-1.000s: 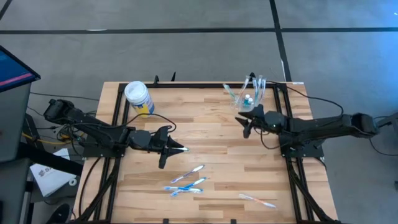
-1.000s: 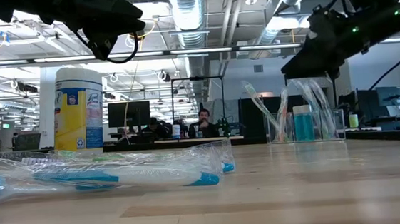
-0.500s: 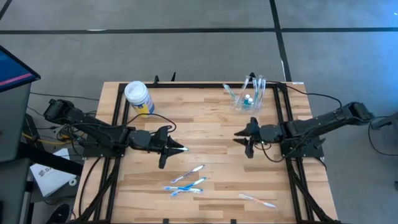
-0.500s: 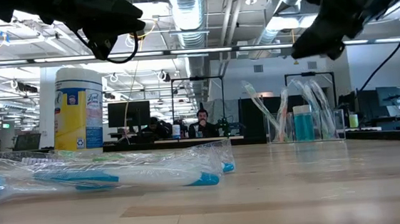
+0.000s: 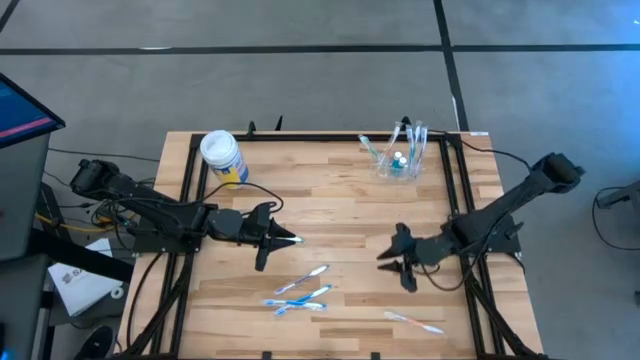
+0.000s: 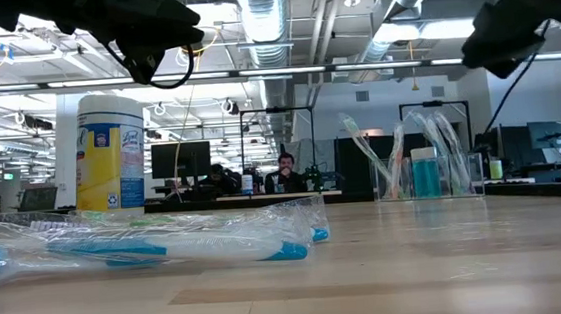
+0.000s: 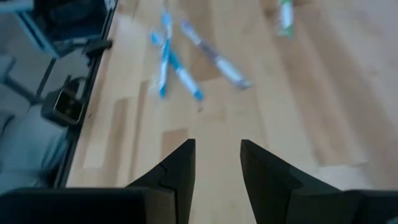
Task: Pick & Place toothbrushing station
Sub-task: Put the orange toothbrush into the right transparent organizer
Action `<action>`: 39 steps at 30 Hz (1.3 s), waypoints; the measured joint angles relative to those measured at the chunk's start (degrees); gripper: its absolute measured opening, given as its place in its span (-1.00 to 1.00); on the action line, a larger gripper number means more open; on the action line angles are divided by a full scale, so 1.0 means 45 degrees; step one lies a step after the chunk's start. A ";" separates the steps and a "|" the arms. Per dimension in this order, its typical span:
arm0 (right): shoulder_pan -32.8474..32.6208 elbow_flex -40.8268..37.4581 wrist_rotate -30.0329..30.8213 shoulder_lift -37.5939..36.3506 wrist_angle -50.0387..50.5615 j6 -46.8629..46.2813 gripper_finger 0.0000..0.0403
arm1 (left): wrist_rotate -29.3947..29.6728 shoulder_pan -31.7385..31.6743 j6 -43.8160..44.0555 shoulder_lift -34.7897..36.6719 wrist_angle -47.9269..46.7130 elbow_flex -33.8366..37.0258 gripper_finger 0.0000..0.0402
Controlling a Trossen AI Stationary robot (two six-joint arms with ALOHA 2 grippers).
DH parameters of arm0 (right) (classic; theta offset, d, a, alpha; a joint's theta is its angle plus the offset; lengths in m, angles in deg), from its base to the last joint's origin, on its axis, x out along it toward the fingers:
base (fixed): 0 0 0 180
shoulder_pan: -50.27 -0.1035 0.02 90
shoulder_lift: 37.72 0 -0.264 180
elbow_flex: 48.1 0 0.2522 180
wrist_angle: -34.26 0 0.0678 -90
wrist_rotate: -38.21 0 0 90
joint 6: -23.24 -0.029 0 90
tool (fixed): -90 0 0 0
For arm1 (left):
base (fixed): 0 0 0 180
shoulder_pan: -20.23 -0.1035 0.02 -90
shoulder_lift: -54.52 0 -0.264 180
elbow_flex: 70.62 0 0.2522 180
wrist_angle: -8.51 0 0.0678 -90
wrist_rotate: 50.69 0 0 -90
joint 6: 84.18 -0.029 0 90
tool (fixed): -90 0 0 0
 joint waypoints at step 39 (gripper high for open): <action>-0.3008 0.8813 -0.3287 0.9875 0.8950 -0.4666 -0.41 | 0.0005 0.0000 0.0221 0.0002 -0.0029 0.0257 -0.58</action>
